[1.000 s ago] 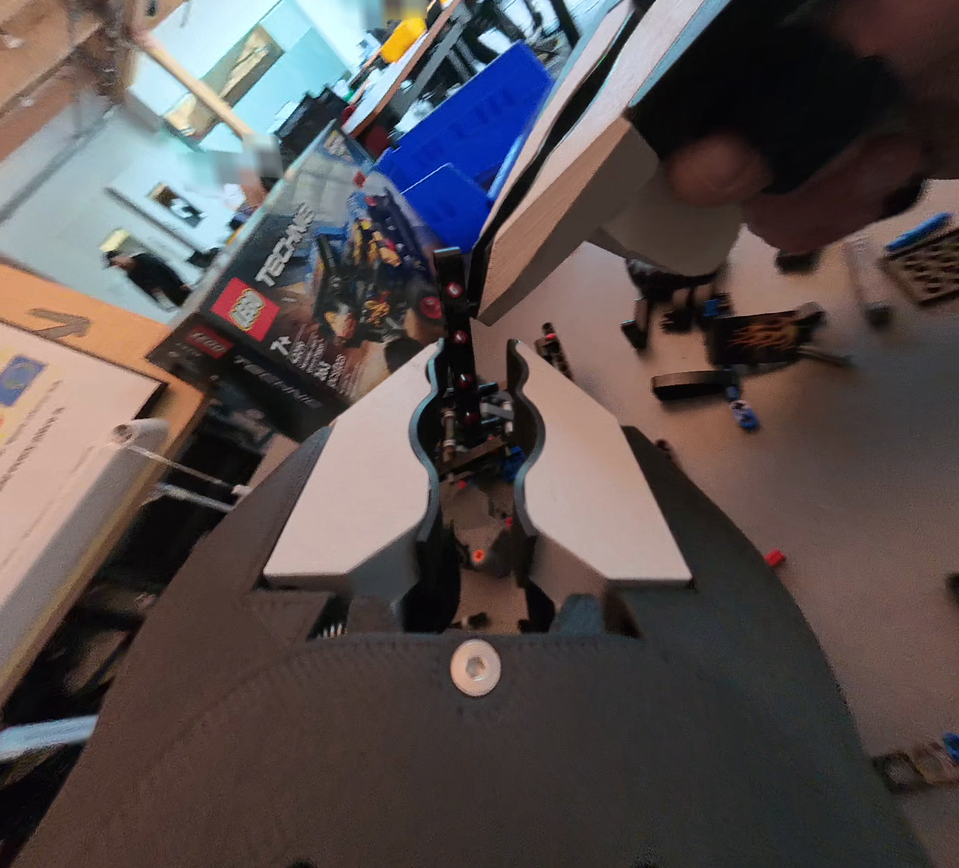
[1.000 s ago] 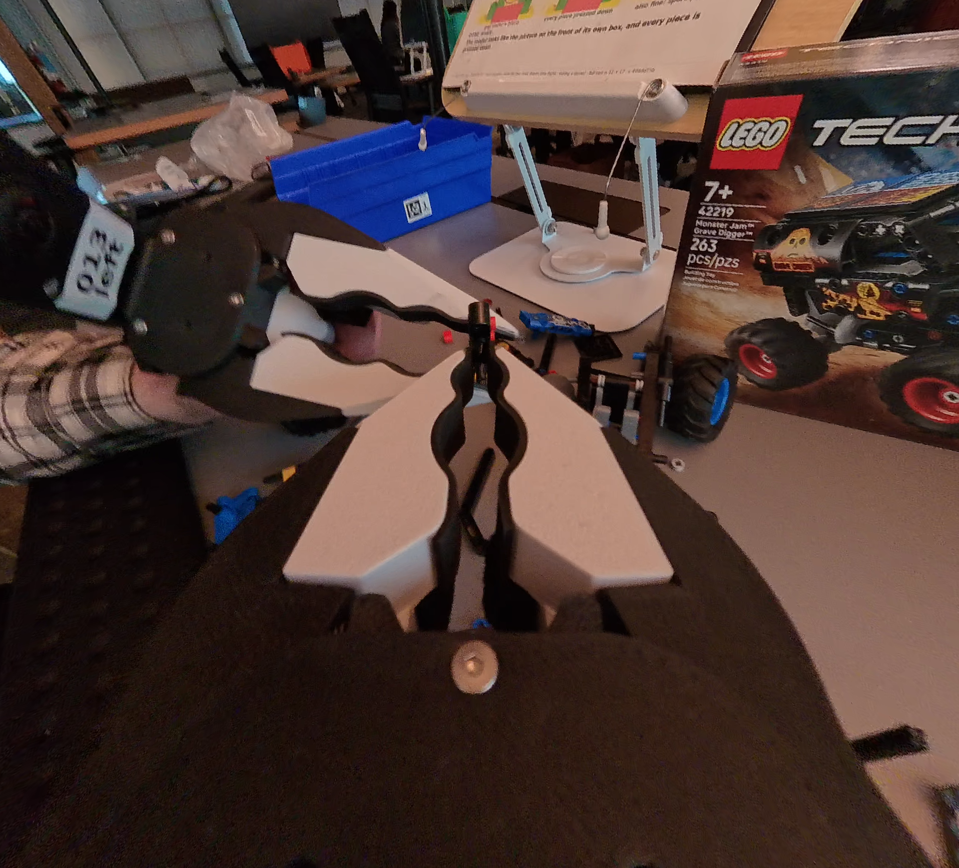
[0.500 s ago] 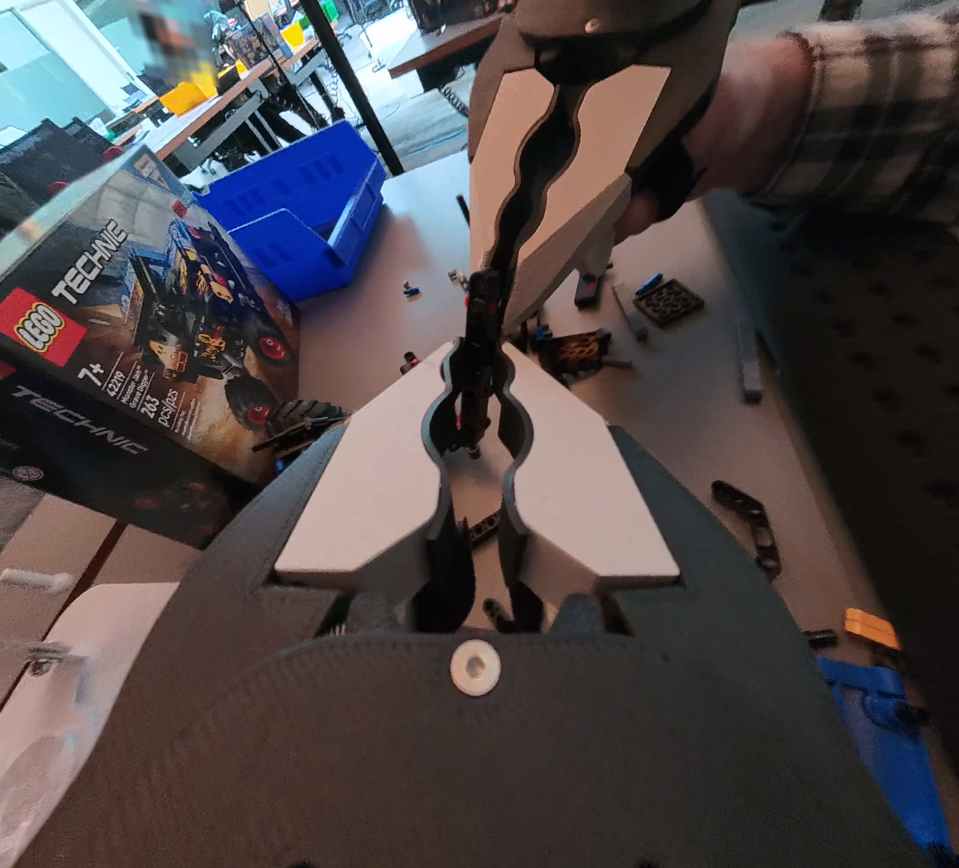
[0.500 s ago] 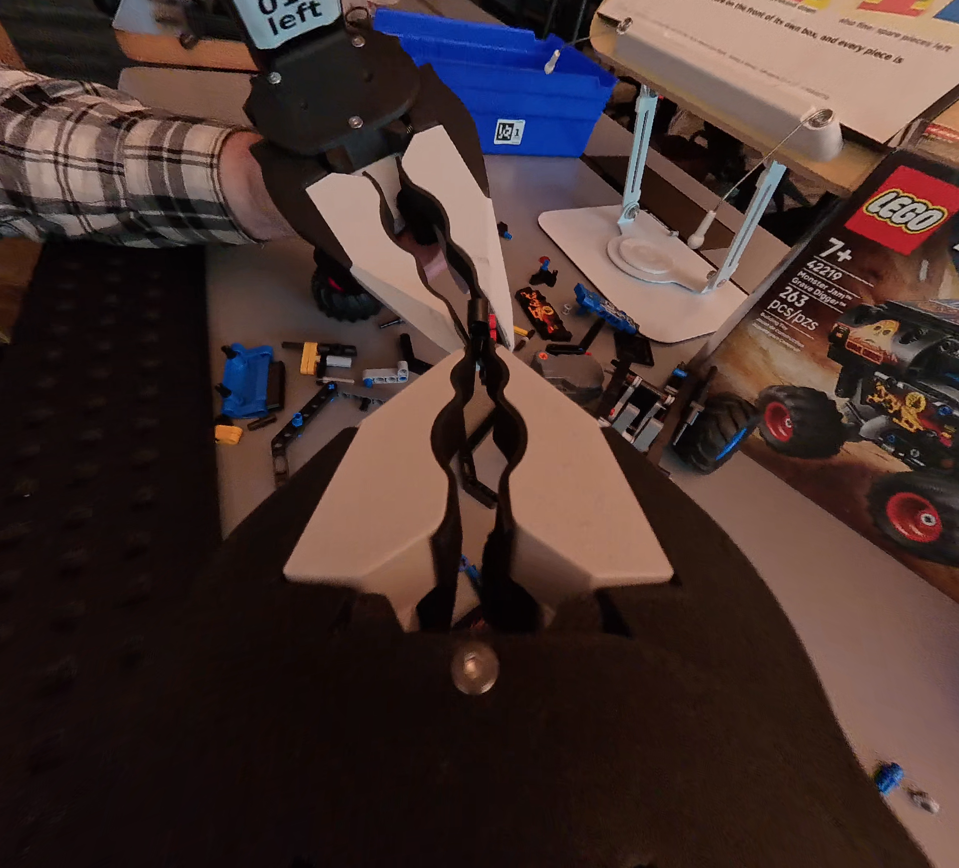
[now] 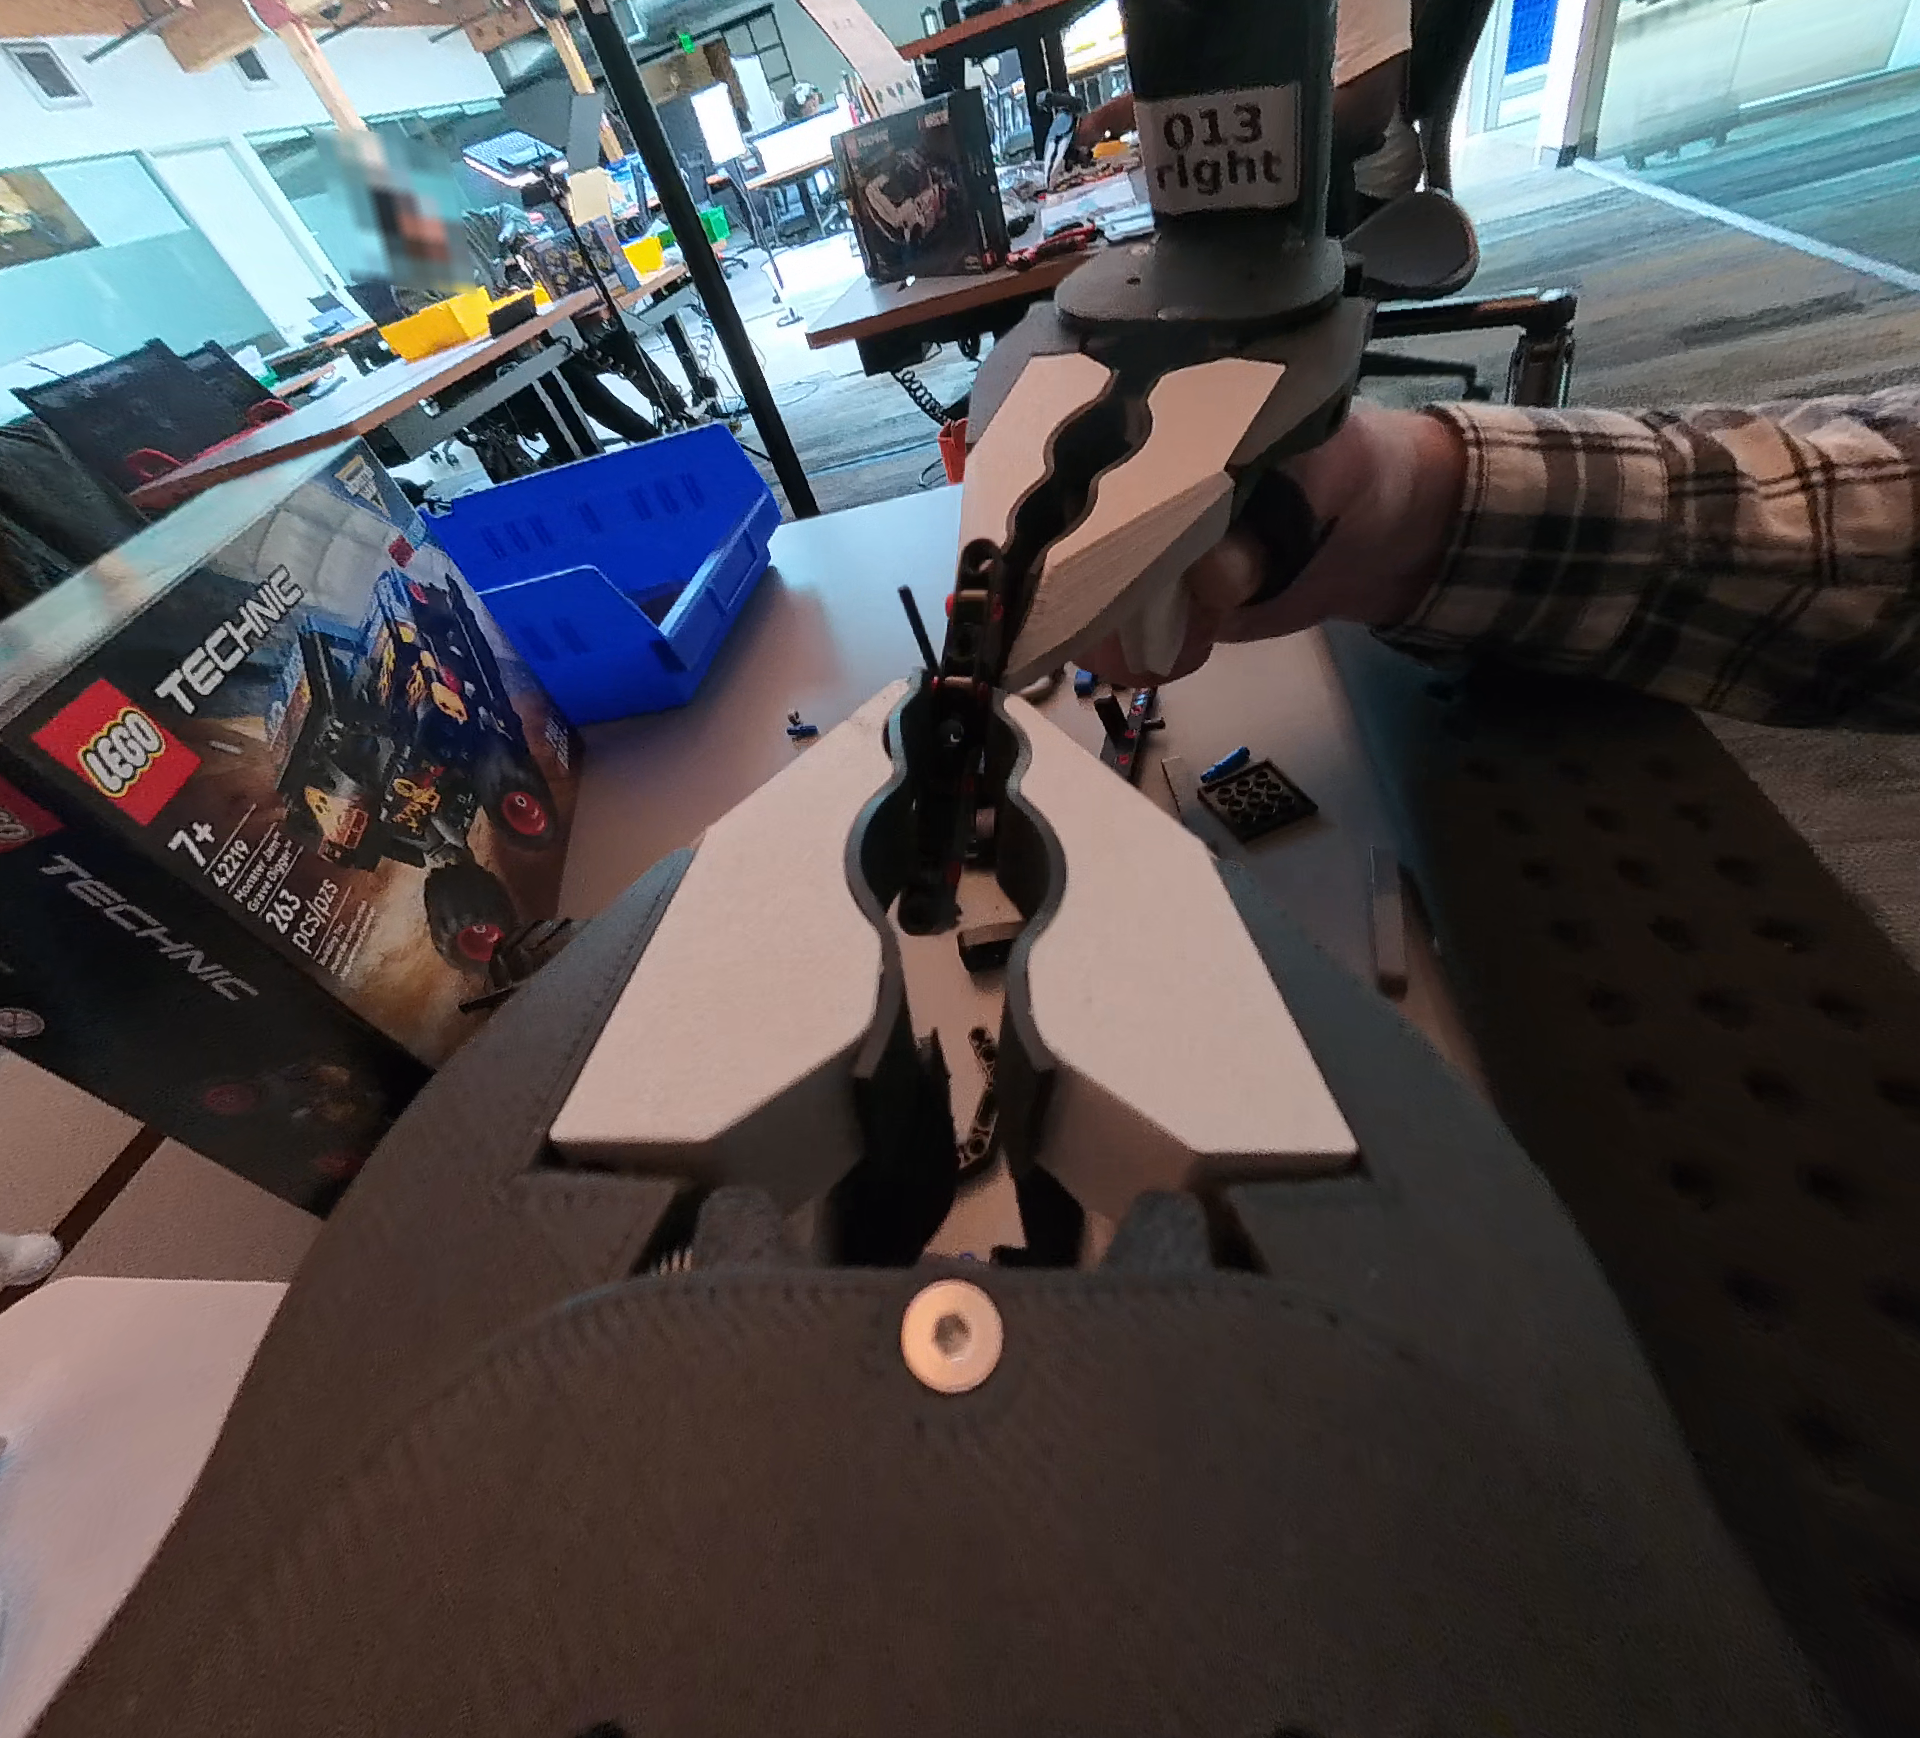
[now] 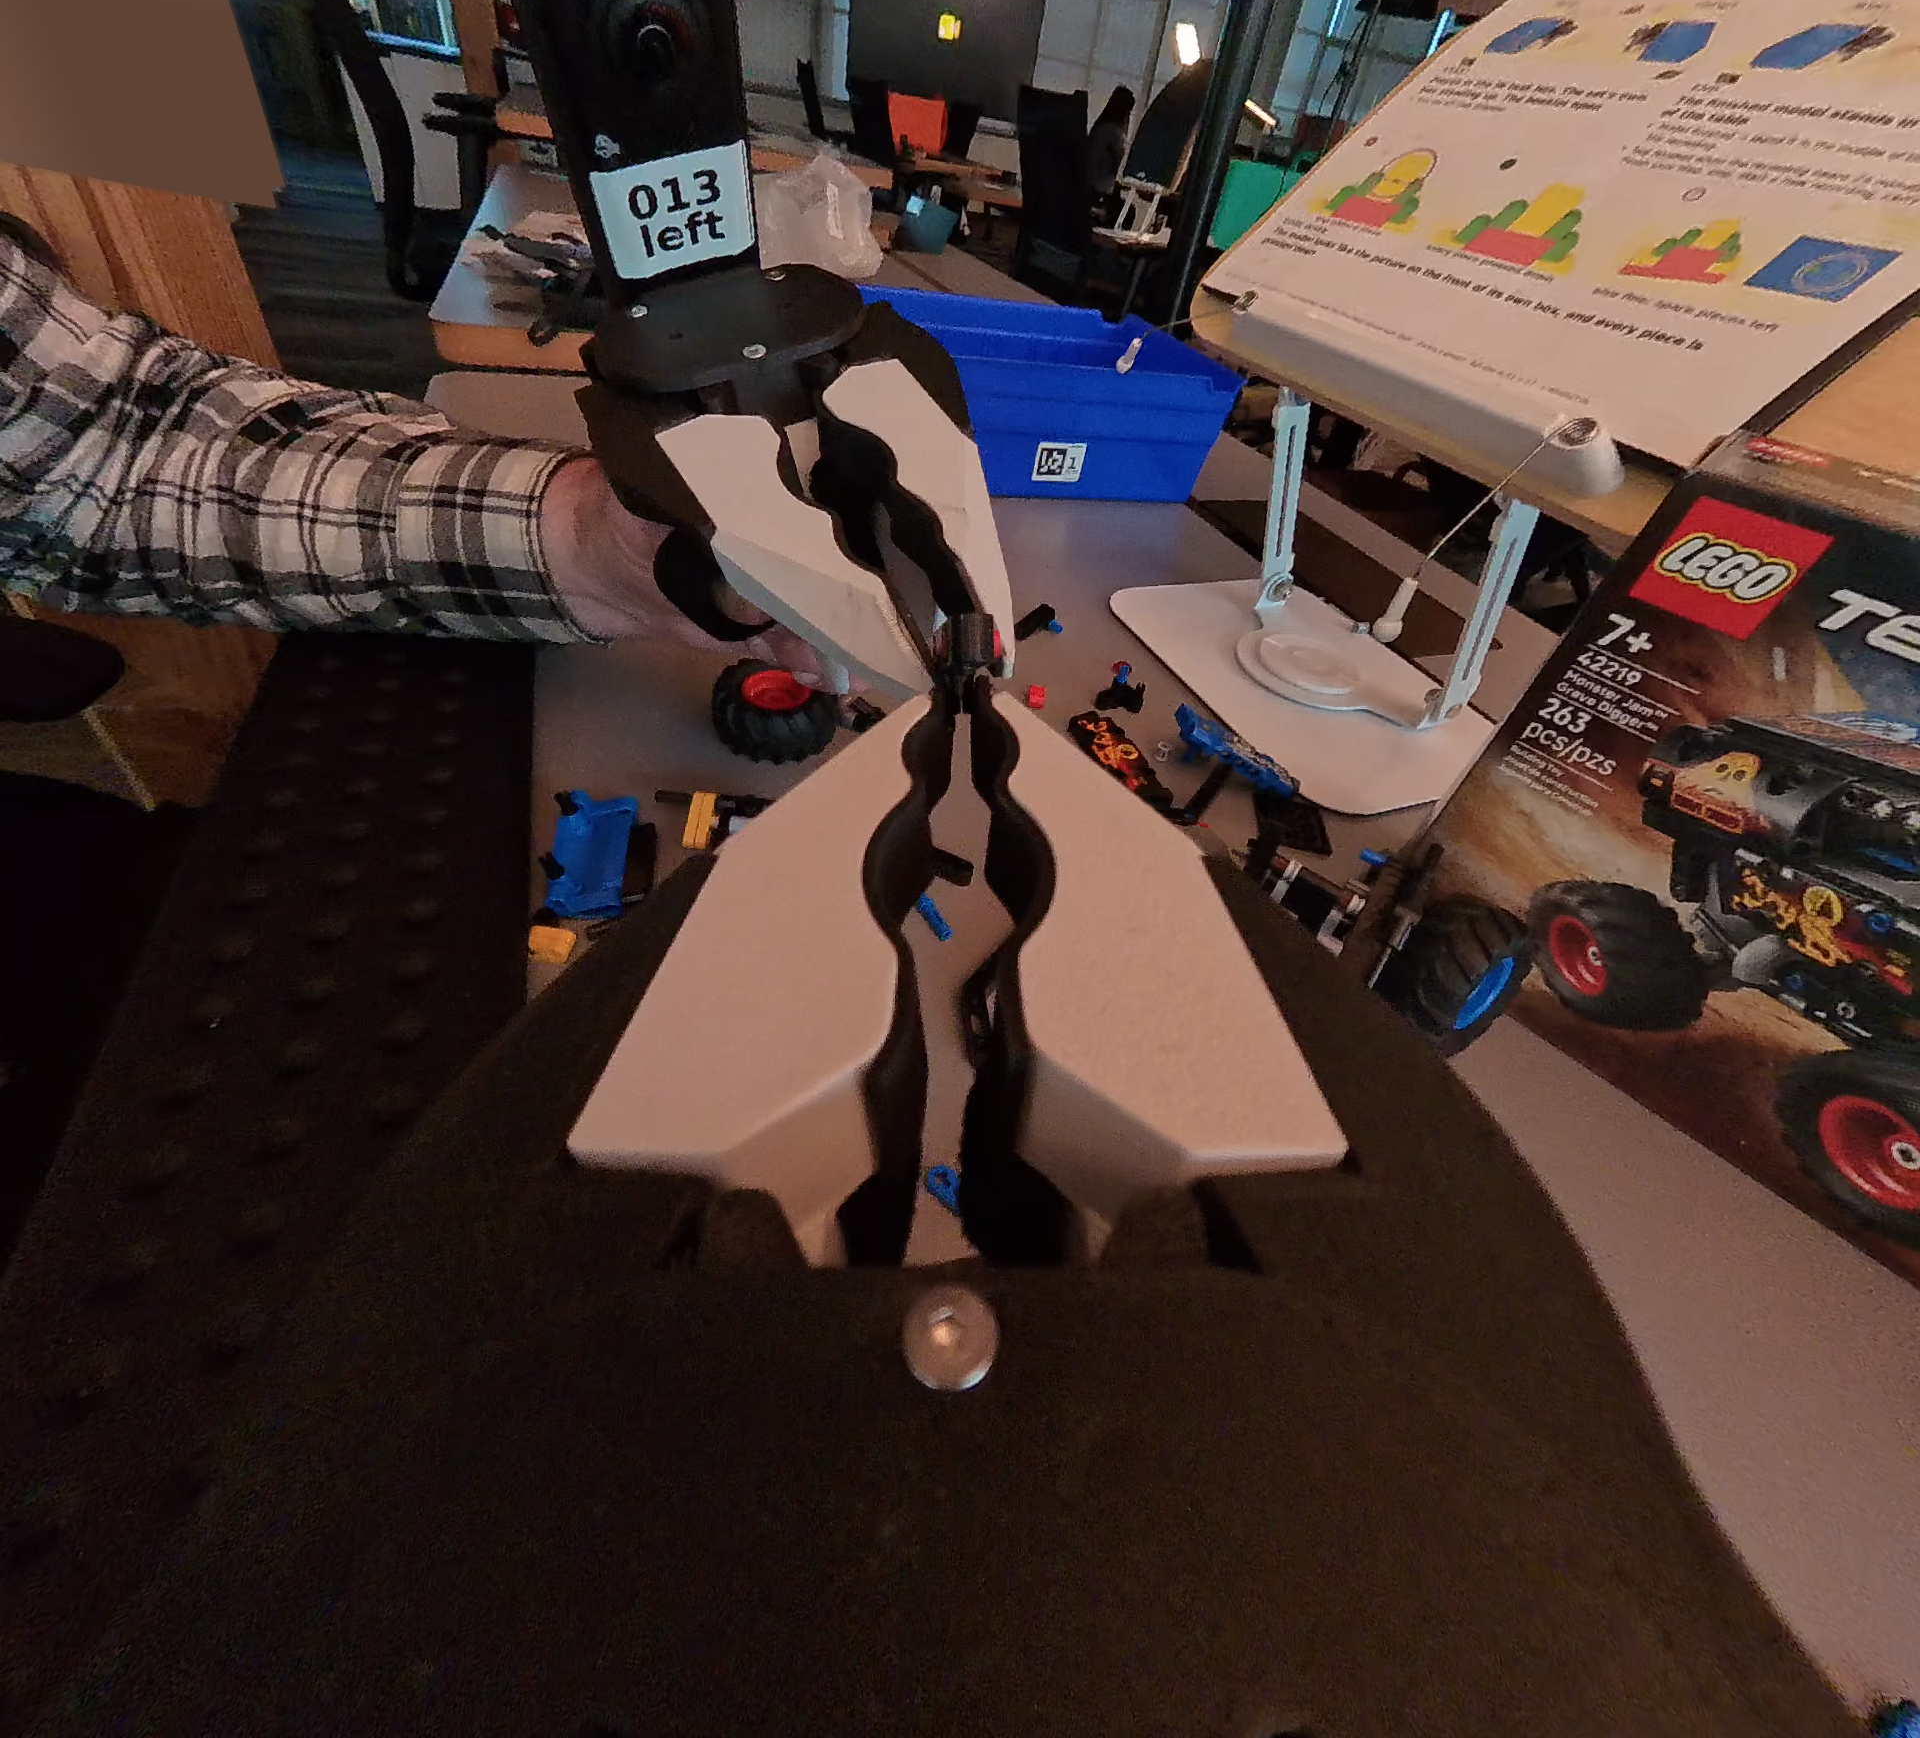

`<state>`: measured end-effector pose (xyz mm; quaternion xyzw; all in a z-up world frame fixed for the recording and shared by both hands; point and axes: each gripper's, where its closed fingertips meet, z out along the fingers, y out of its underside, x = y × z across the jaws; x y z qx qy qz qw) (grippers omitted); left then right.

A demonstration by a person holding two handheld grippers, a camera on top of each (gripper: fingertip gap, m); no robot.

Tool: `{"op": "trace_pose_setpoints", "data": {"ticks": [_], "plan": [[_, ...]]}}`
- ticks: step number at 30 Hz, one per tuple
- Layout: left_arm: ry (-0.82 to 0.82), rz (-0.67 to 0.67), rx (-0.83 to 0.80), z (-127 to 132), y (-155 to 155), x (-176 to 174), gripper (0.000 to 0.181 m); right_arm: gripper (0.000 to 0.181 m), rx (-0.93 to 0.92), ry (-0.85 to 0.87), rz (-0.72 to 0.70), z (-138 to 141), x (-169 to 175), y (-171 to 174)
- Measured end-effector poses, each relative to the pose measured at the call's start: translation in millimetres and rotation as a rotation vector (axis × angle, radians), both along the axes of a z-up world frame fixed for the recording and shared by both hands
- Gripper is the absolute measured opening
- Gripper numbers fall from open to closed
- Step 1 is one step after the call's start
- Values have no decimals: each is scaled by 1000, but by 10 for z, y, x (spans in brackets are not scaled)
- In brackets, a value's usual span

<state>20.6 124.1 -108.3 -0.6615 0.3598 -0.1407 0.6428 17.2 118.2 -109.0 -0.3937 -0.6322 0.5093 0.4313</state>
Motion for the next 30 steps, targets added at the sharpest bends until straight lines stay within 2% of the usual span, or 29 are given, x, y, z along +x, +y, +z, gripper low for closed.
{"op": "trace_pose_setpoints", "data": {"ticks": [6,11,12,13,14,15,16,17,18,20,21,22,24,25,27,30], "plan": [[-129,37,-10,93,31,-22,5,2,42,50,-74,62,-32,37],[-255,60,-44,161,73,-40,5,2,150,87,-195,126,-45,89],[-300,82,-28,231,85,-94,8,1,181,68,-215,88,-54,102],[-485,86,-4,511,62,-287,7,2,237,-20,-228,-104,-82,120],[-560,113,38,705,41,-518,6,1,254,-74,-228,-248,-98,111],[-458,156,44,645,54,-595,6,1,238,-62,-218,-221,-98,72],[-380,124,-16,457,57,-499,8,1,230,-45,-211,-145,-91,48],[-396,91,-57,332,49,-408,7,2,237,-75,-207,-174,-93,56],[-401,69,-76,276,52,-334,8,2,216,-161,-182,-349,-100,71],[-448,21,-109,307,83,-288,7,2,169,-319,-130,-725,-68,82],[-521,19,-143,288,131,-340,7,4,145,-364,-110,-800,-48,55],[-585,-2,-194,226,160,-355,7,14,130,-397,-100,-866,-34,43],[-644,-32,-253,137,188,-327,8,24,128,-464,-113,-1009,-6,96],[-655,-38,-263,124,200,-313,8,26,116,-439,-117,-953,-26,95],[-678,-61,-282,112,217,-269,8,21,87,-299,-145,-663,-109,102],[-674,-70,-279,91,234,-191,8,16,-86,-133,-137,-282,-188,91]]}}
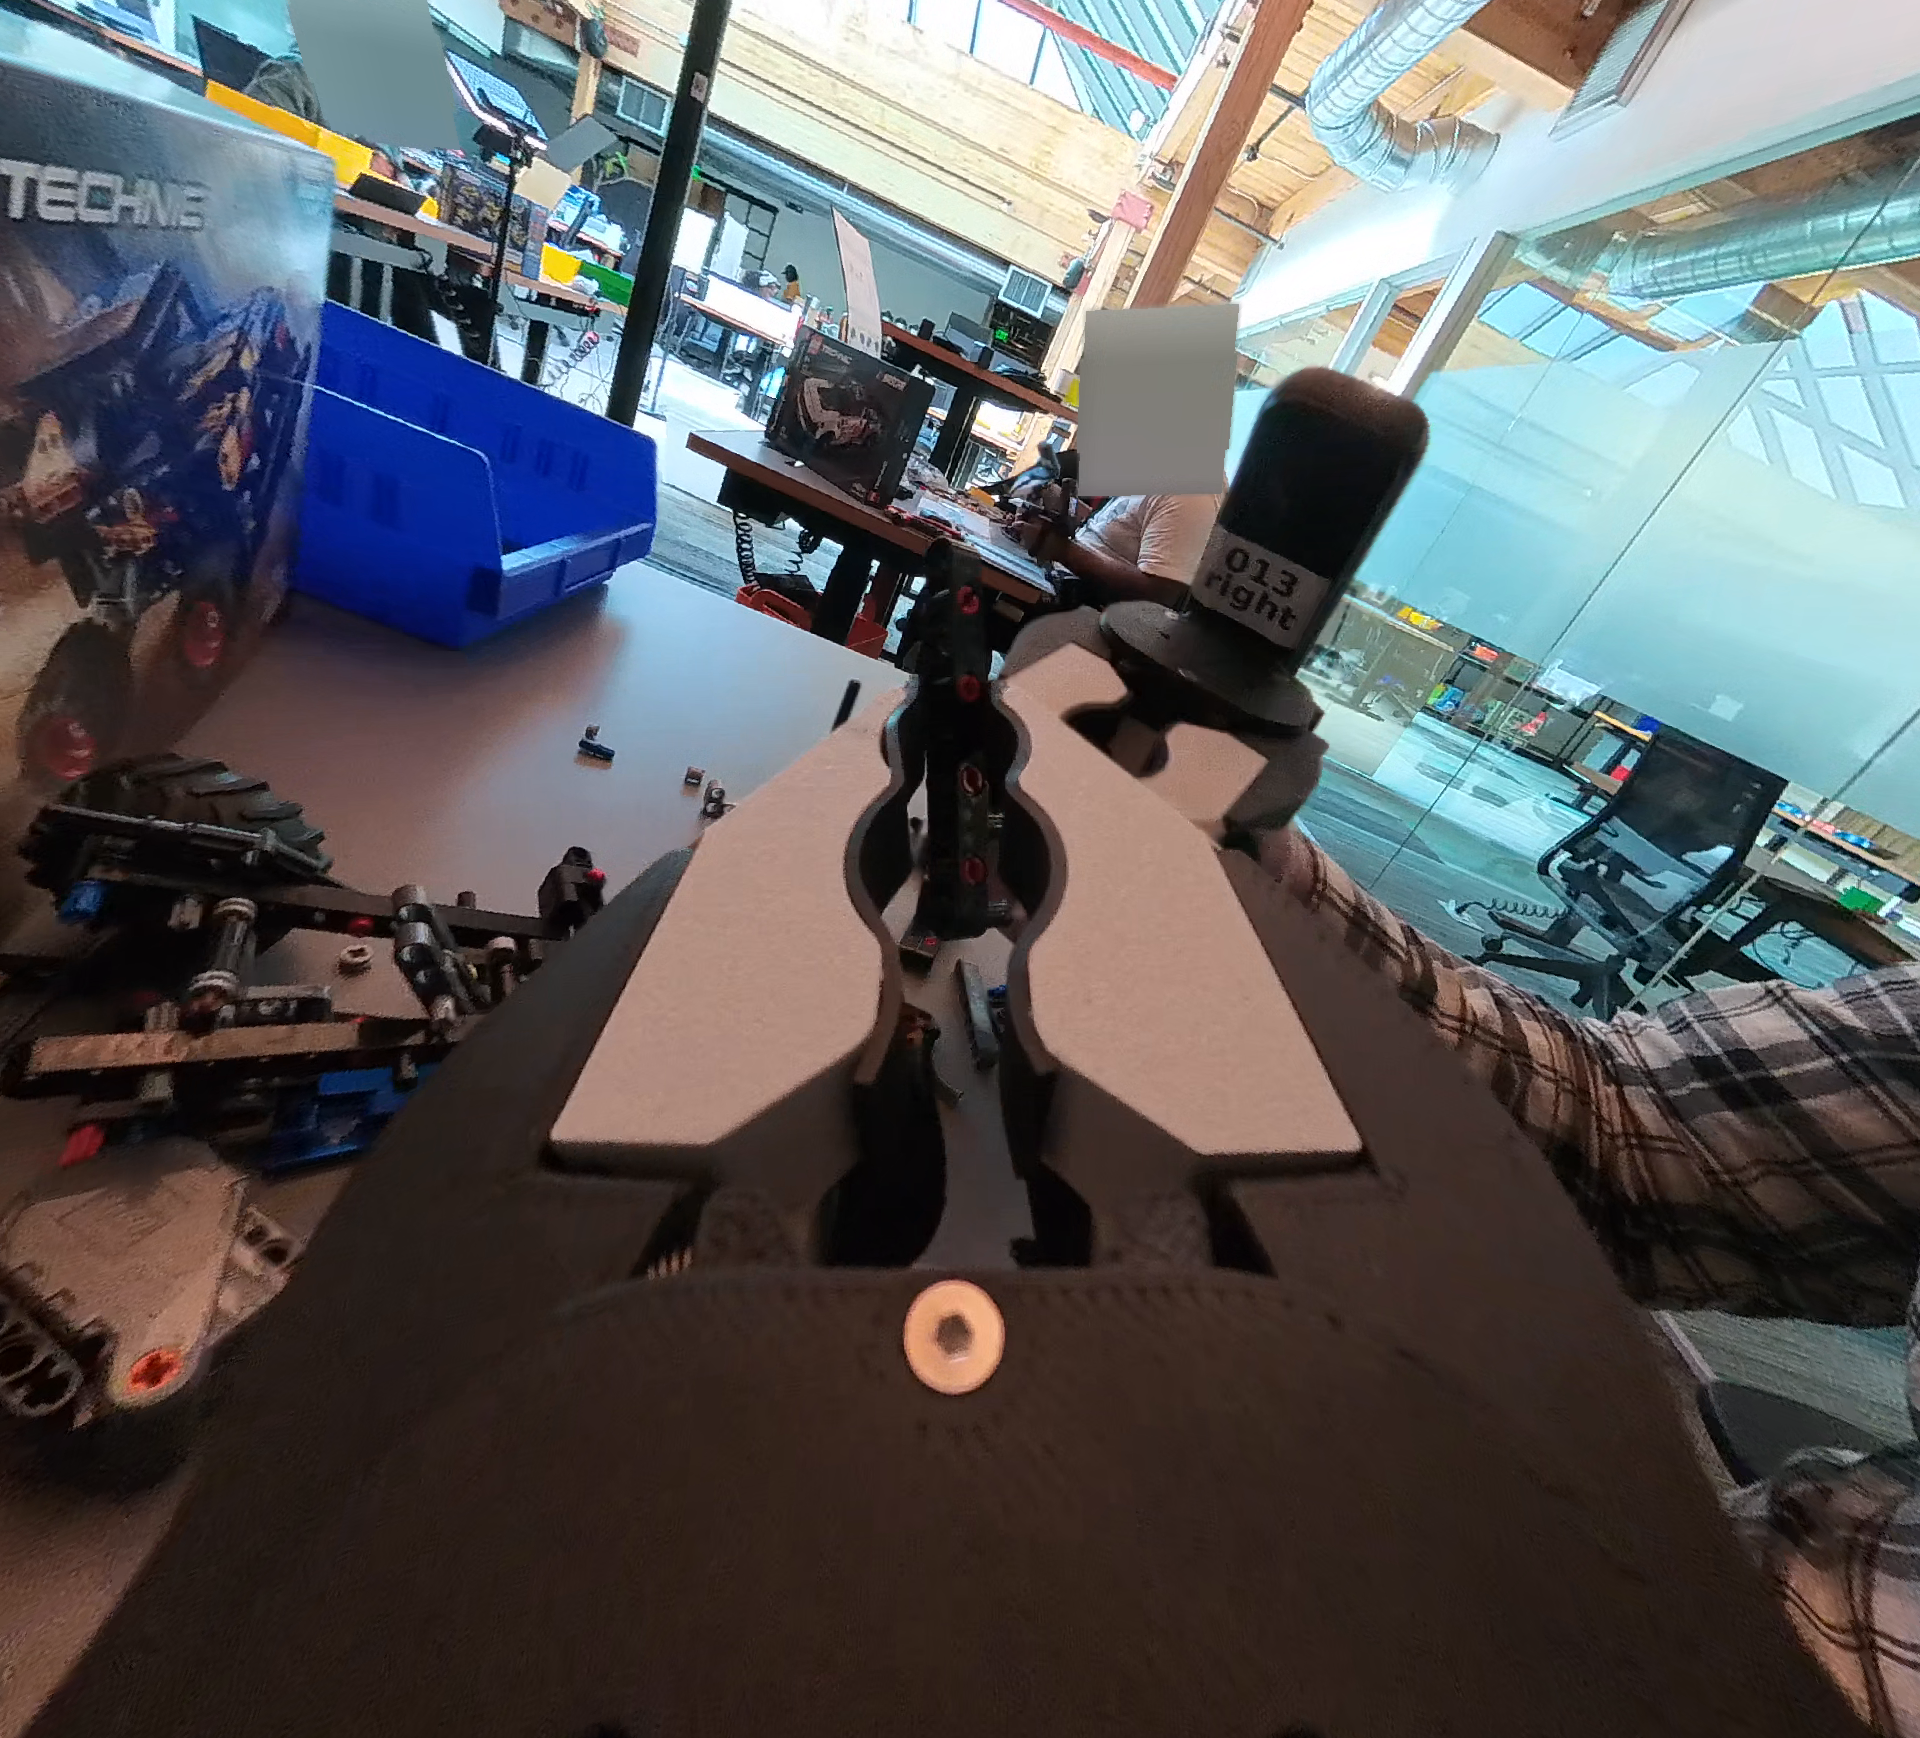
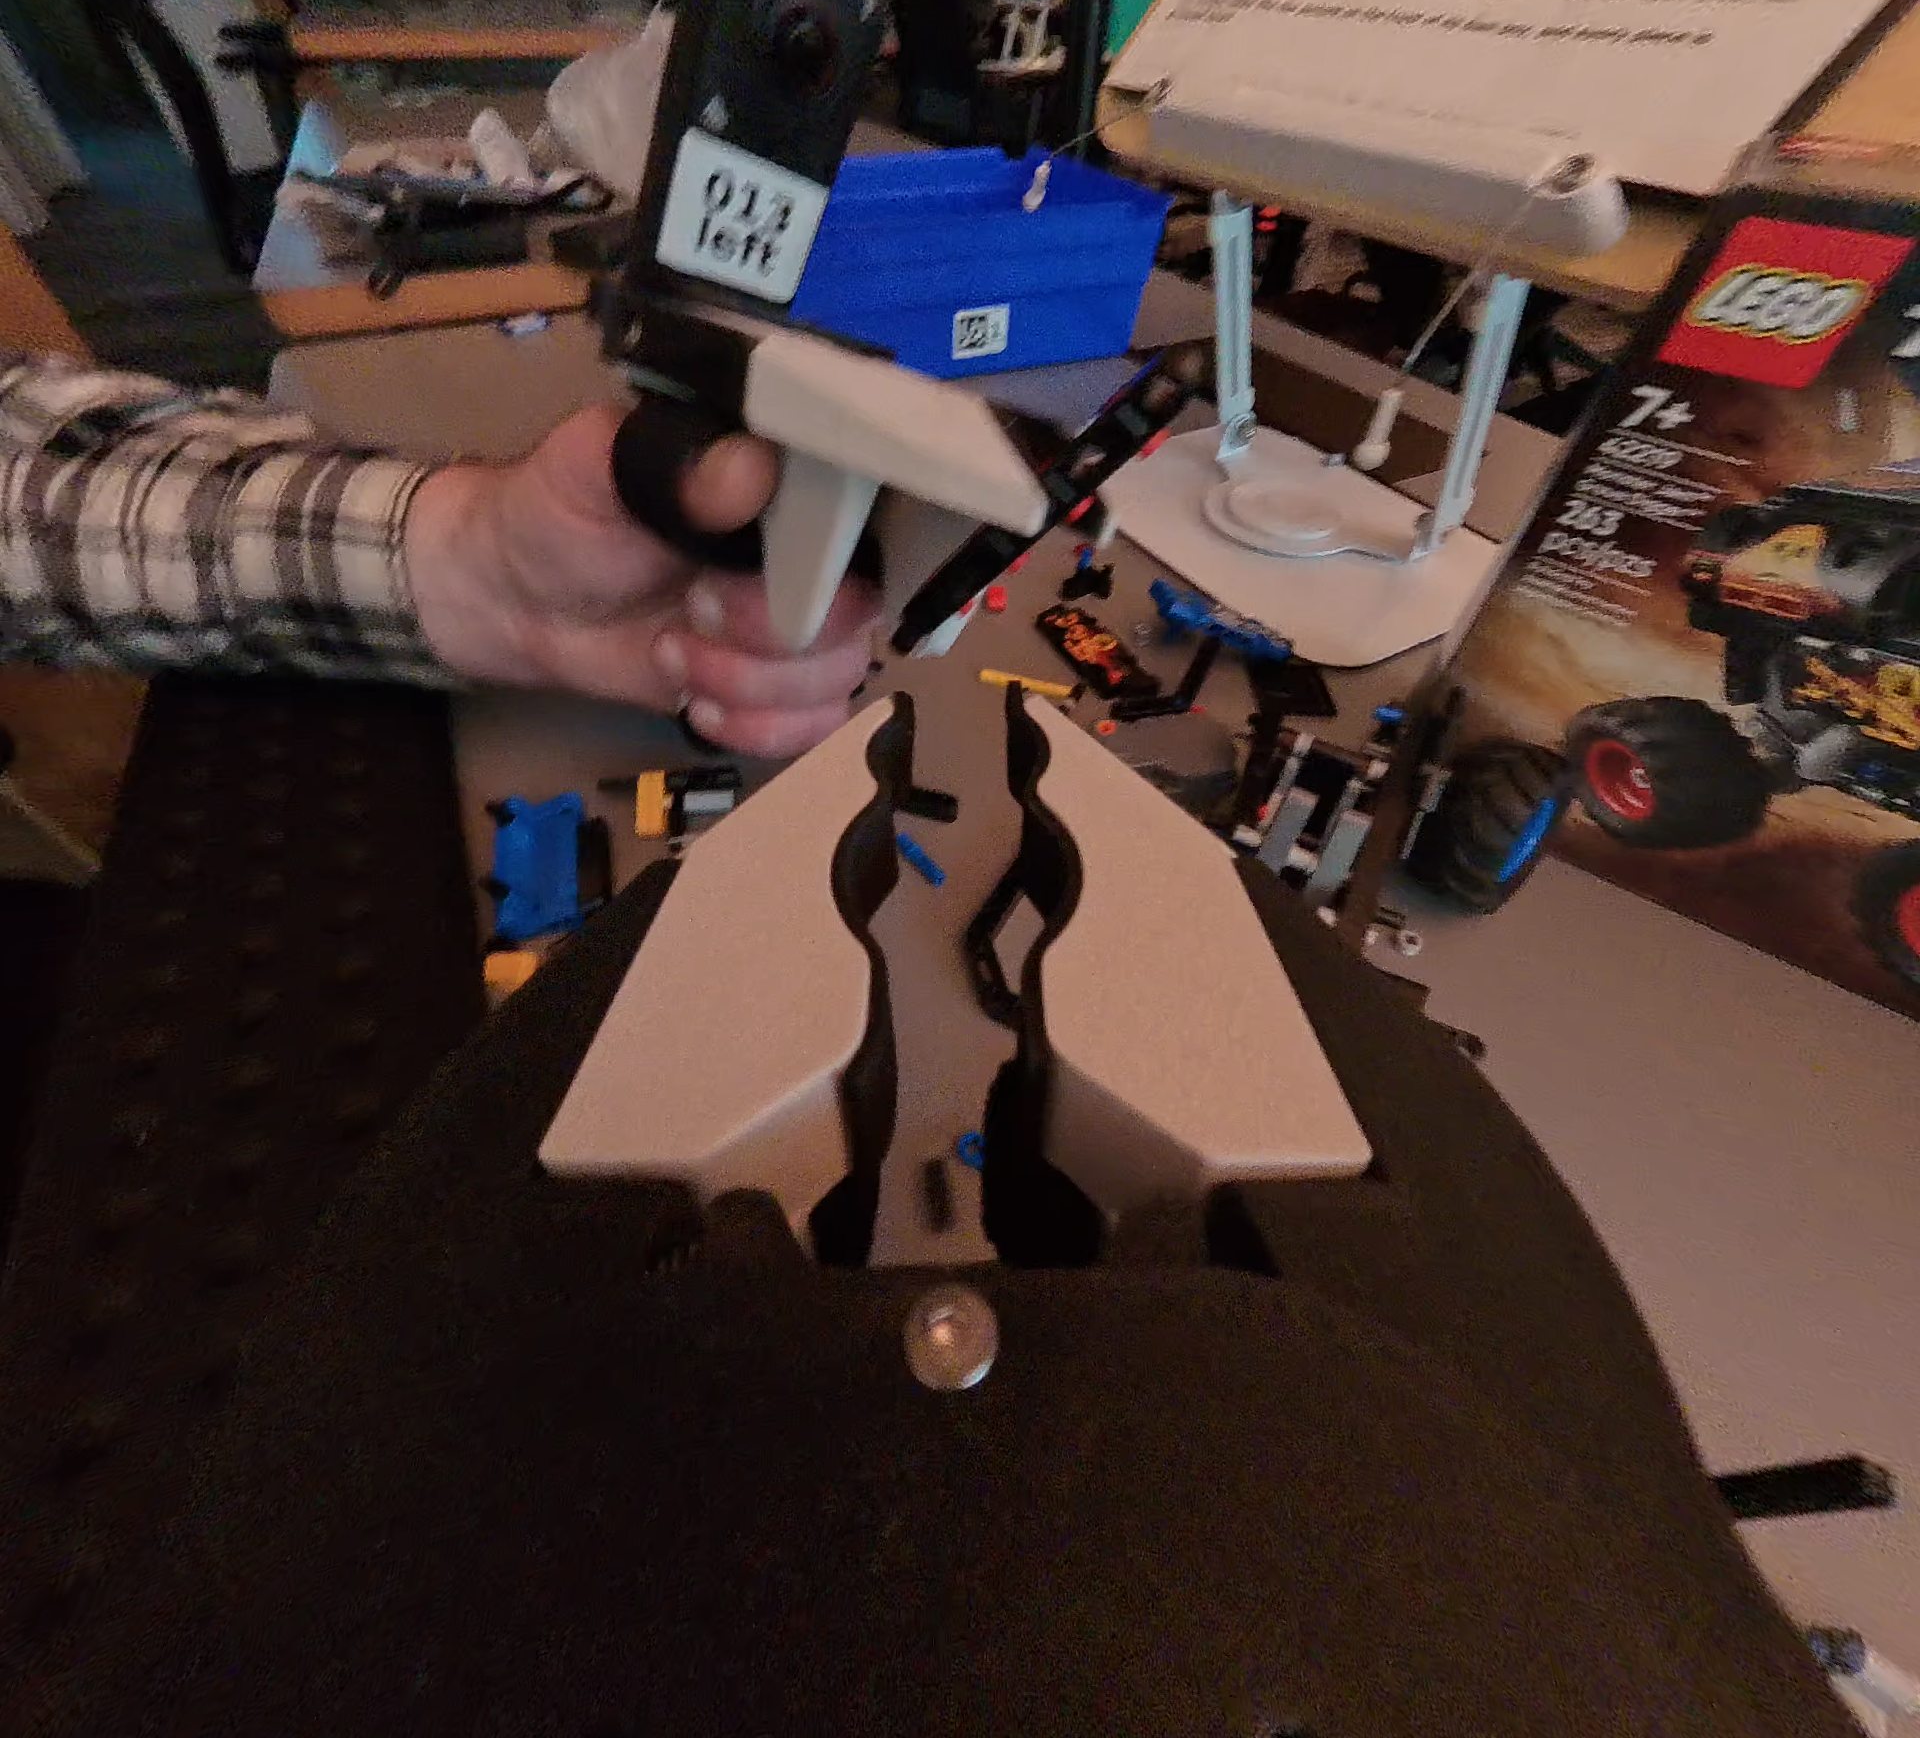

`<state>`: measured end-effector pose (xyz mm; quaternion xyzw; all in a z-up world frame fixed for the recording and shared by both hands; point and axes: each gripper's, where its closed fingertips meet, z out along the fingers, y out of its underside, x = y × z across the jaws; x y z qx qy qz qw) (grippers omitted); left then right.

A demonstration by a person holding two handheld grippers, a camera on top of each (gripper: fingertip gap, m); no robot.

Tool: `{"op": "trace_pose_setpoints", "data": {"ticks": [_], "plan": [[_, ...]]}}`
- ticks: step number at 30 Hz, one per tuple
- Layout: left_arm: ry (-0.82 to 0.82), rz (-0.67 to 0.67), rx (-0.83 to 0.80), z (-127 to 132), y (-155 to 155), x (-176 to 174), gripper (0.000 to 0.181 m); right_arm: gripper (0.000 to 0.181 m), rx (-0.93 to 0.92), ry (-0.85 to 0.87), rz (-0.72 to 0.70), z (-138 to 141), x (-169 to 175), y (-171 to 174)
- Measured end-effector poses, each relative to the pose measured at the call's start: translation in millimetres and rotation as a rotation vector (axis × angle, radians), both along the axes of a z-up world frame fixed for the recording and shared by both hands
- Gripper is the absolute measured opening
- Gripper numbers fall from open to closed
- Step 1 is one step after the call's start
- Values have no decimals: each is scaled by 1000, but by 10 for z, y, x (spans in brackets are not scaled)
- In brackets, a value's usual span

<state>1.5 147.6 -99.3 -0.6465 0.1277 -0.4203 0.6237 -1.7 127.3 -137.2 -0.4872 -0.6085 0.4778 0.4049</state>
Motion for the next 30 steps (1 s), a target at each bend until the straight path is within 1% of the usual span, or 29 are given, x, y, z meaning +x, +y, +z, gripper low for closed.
{"op": "trace_pose_setpoints", "data": {"ticks": [1,3,5,7,8,10,14,16,18,20,23,24,26,28,30], "plan": [[5,-3,8,5,-5,37,8,15,-12,17,-22,43,-13,38],[53,10,29,-7,-1,105,8,9,-71,38,15,96,-19,-5],[99,39,65,0,4,133,8,10,-102,47,18,110,-18,0],[114,62,80,6,11,128,8,6,-148,53,36,124,-10,-19],[130,79,93,8,16,123,7,7,-161,57,31,125,-14,-10],[185,107,125,8,14,142,8,12,-213,72,68,163,7,-45],[270,136,167,-10,8,201,8,6,-287,67,78,155,9,-31],[311,152,184,-24,13,215,8,4,-283,65,77,152,9,-37],[325,148,199,-6,-2,220,7,3,-282,68,80,159,26,-38],[378,127,195,-58,-15,235,9,1,-251,47,83,124,44,-45],[397,32,144,-120,-90,220,12,1,-231,56,79,140,93,-12],[399,24,126,-152,-89,189,13,2,-217,56,74,138,103,-5],[380,-39,95,-204,-130,222,8,2,-181,35,79,99,107,-25],[397,-47,86,-235,-131,222,7,2,-125,18,61,63,106,-19],[408,-37,102,-210,-142,229,6,2,-115,29,63,79,112,-28]]}}
